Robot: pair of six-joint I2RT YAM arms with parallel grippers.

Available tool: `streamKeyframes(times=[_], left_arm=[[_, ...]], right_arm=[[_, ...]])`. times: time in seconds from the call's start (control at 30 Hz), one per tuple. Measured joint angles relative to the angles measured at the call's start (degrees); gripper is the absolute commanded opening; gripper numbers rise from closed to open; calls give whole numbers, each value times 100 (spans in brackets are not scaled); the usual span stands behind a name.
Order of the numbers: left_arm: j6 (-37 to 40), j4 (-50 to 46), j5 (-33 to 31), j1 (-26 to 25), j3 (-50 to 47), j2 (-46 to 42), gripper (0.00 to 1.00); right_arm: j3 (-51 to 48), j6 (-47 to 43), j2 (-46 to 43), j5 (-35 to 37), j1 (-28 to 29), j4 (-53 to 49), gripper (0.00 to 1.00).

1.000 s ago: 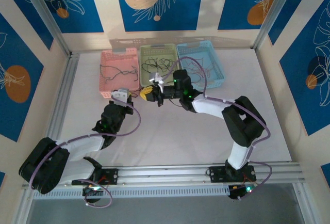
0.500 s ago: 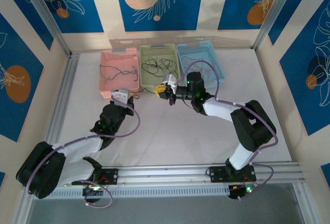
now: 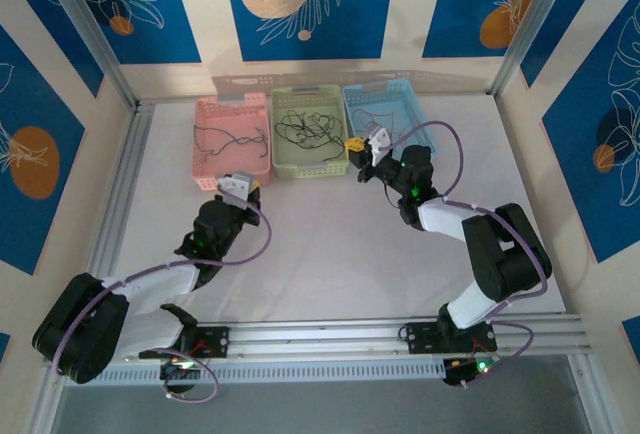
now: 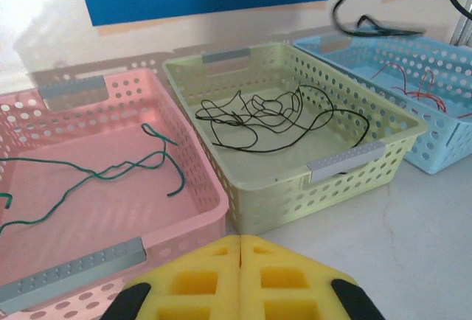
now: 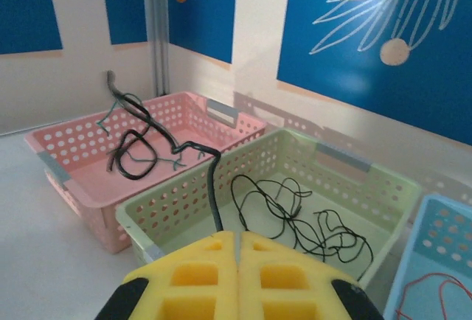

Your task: Untangle the cables

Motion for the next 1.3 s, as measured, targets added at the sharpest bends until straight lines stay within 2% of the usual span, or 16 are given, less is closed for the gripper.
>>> streamKeyframes(times=[0.1,0.2,0.27,0.37,0.43,0.63,0.87,1.1,1.3], left_arm=[[-2,-55,22,0,9,13,1],[-85,-79,142,7,13,7,40],[-190,-87,341,37,13,2,58],[-367,39,804,107,7,2,76],[-525,297,1163,192,-50,0,82],[-1215,896,2249,756,-203,-87,80],[-1810,695,3355,1113,61,-382,64],[-1899,708,3930,1119,94,-415,65],[-1749,280,4148,1130,426,-457,77]], right_arm=[[0,72,0,-149,59,55,0],[0,175,0,-382,68,153,0],[0,240,0,-551,66,216,0],[-4,365,0,-874,68,367,0],[-28,409,0,-1082,72,483,0],[-37,553,0,-1753,138,682,0],[-37,981,0,-2507,131,1045,0],[-37,1099,0,-2778,133,1152,0],[39,1172,0,-3021,133,881,0]])
